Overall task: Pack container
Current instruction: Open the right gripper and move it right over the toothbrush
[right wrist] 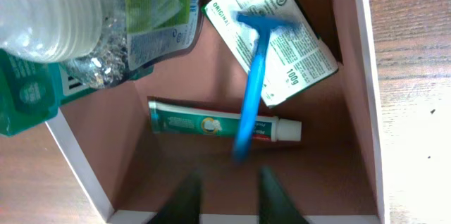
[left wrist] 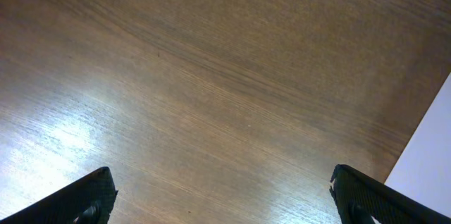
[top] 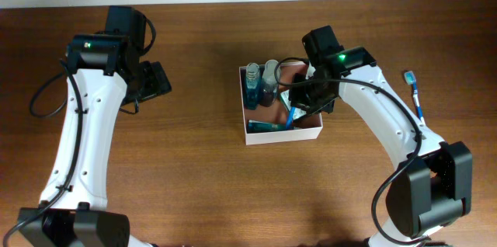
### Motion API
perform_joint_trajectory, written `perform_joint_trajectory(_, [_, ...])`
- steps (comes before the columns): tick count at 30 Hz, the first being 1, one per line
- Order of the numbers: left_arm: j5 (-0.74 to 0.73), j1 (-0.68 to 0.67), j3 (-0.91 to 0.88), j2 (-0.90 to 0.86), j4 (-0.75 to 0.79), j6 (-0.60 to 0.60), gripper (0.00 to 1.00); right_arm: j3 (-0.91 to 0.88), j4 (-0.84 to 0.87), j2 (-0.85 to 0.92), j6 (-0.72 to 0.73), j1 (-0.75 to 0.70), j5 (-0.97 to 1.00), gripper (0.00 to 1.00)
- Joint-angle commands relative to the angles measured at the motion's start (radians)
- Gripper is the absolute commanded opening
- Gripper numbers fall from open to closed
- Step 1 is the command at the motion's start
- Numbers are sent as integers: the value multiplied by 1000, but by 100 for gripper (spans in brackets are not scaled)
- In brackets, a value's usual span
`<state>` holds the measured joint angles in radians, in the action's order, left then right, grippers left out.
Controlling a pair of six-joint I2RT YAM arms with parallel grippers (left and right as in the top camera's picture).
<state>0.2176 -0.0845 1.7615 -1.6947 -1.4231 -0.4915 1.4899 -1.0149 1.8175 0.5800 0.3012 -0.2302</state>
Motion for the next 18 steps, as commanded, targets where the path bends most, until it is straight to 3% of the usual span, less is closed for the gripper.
perform_joint_trajectory(1, [8,2,-4,-8,2,-9,99,-5,7,6,0,0,5,32])
perform_joint_trajectory(10, [8,2,-4,-8,2,-9,99,77,-55,5,-61,-103,0,34])
perform_joint_trajectory(14, [8,2,-4,-8,2,-9,99,214,-166,2,-213,-220,-63,35])
perform_joint_trajectory(18, [8,2,-4,-8,2,-9,99,373,-275,2,-404,-348,-73,52])
